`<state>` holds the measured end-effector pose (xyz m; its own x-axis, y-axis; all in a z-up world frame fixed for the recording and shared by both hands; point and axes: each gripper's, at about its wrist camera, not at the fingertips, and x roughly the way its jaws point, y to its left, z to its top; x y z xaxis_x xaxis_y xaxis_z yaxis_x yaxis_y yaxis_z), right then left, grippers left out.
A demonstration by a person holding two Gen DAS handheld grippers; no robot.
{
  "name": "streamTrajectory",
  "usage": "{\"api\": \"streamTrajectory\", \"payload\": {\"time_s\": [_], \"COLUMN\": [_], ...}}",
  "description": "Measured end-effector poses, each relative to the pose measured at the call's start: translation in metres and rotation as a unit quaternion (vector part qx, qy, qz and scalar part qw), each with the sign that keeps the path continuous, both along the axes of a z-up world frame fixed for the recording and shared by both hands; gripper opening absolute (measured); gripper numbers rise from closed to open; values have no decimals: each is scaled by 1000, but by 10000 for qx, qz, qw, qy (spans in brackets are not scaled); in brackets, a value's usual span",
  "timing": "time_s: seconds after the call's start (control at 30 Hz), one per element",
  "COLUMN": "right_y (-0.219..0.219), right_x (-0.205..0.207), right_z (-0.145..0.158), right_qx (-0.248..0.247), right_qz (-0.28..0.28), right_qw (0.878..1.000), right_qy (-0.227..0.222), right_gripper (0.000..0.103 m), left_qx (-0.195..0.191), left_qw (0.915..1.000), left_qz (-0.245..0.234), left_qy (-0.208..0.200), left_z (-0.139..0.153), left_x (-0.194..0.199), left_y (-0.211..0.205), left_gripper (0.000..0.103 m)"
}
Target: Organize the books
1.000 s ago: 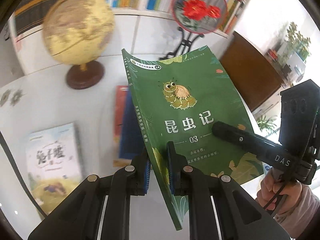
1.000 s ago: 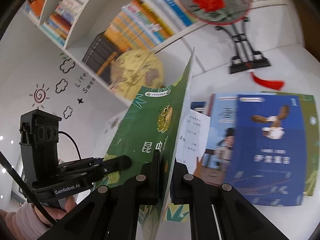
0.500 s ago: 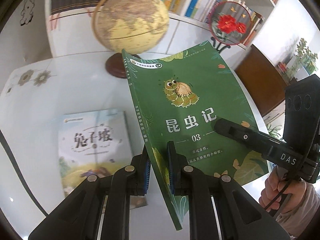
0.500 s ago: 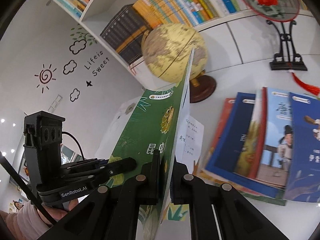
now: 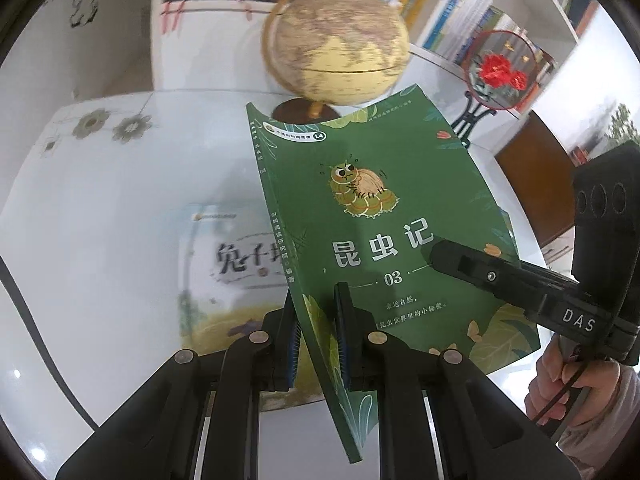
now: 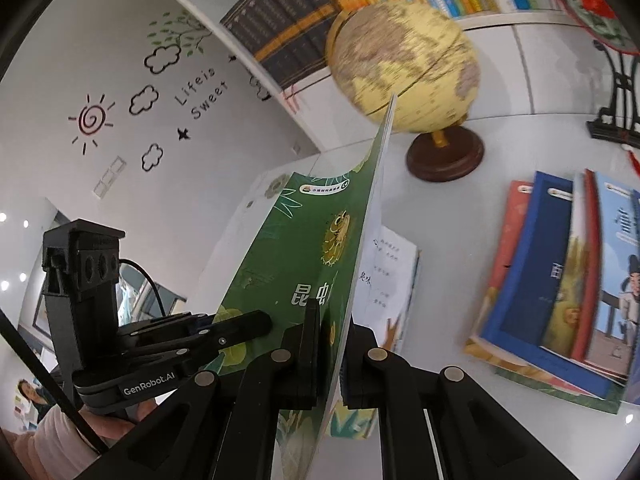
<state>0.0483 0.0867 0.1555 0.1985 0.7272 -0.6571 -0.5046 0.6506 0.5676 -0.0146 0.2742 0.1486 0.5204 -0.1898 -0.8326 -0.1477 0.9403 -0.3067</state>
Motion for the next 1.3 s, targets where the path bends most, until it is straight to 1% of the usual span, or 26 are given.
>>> {"api": "streamTrajectory", "payload": {"time_s": [0.13,0.27,0.4,0.57,0.63,0.7,0.77,0.87,0.9,0.97,1.0,1.1,1.17,1.3], "right_y": [20,38,46,54,58,59,59,61,60,60,60,61,60,59], "right_x": [0,0,-1,1,0,1,-1,-1,0,0,0,0,1,1], "right_z": [-10,-26,-39,-64,-73,-84,-90,-97,-99,-102,-104,-106,-109,-109], "right_qx": [-53,-124,-197,-298,-355,-351,-358,-425,-458,-436,-438,-418,-377,-363], "right_qz": [166,246,277,247,247,170,136,146,27,11,18,-26,-90,-148], "right_qw": [9998,9993,9989,9978,9972,9962,9962,9953,9950,9947,9945,9940,9929,9925], "right_qy": [93,243,325,529,604,774,783,858,892,931,948,1015,1127,1160], "right_gripper": [8,8,8,8,8,8,8,8,8,8,8,8,9,9], "left_qx": [-60,-99,-129,-6,3,-27,-38,27,40,5,2,10,-40,36], "left_qw": [9997,9993,9987,9976,9970,9964,9956,9947,9943,9935,9932,9916,9914,9907], "left_qz": [169,223,280,266,274,305,329,361,373,388,405,515,579,609], "left_qy": [141,286,414,641,720,789,872,958,996,1070,1088,1188,1171,1217], "left_z": [-15,-29,-42,-62,-70,-77,-83,-89,-90,-92,-93,-97,-97,-97], "left_x": [-6,-7,-7,-5,-5,-6,-6,-6,-7,-8,-9,-9,-10,-7], "left_y": [20,32,39,40,42,43,45,46,47,49,50,55,57,56], "left_gripper": [13,13,13,13,14,16,17,23,24,25,28,28,28,28]}}
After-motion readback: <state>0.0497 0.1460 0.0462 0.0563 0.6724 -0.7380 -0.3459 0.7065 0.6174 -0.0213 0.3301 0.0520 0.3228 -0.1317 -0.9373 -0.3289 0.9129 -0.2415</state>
